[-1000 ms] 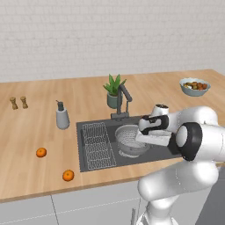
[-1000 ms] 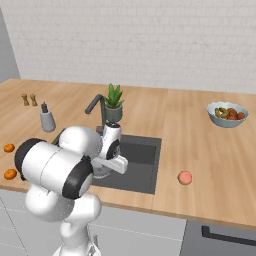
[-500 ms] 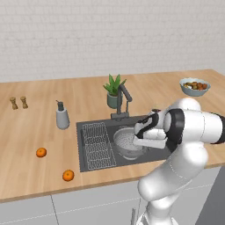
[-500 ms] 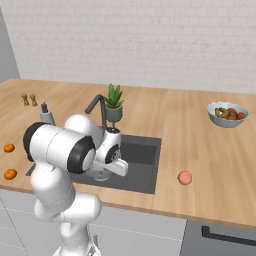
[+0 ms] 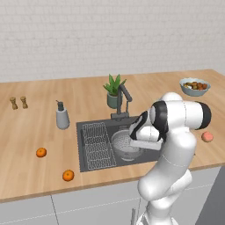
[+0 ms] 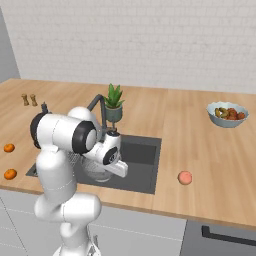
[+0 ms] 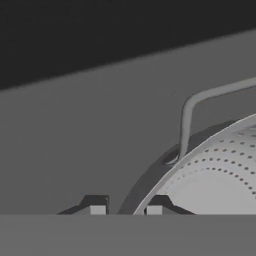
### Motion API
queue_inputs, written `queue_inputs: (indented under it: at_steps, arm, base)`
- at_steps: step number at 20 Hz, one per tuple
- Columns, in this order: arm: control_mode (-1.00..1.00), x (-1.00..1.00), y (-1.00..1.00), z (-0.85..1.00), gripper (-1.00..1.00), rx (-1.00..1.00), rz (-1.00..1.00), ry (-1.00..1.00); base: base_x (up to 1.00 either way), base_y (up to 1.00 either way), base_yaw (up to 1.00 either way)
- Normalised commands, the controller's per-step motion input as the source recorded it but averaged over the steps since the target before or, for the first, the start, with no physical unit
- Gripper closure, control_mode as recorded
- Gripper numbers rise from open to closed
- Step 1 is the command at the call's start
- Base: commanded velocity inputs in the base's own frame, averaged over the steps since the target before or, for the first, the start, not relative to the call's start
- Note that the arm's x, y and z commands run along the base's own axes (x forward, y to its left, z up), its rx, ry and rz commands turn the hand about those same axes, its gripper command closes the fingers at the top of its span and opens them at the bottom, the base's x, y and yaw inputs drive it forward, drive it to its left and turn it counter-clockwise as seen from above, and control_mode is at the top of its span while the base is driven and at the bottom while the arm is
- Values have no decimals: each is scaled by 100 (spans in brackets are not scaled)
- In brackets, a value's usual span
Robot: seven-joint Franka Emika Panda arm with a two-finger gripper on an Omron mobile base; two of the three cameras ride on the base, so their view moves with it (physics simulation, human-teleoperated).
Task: Put the colander in the sink, put the tangerine, tangerine, peach in the colander, and turn on the sink faucet and pour water over the colander.
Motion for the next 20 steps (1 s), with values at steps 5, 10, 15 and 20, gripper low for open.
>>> queue_inputs:
  at_steps: [5,10,15,20]
  arm:
    - [-100,19,13,-31,100,0,0,-4]
    - [-100,27,2,-20,100,0,0,-3]
    - [-100,6,6,-17,100,-2,0,-6]
    - [-100,0,20,-3,-100,-3,0,-10]
  base:
    - [0,0,0]
    - [0,0,0]
    - [0,0,0]
    - [0,0,0]
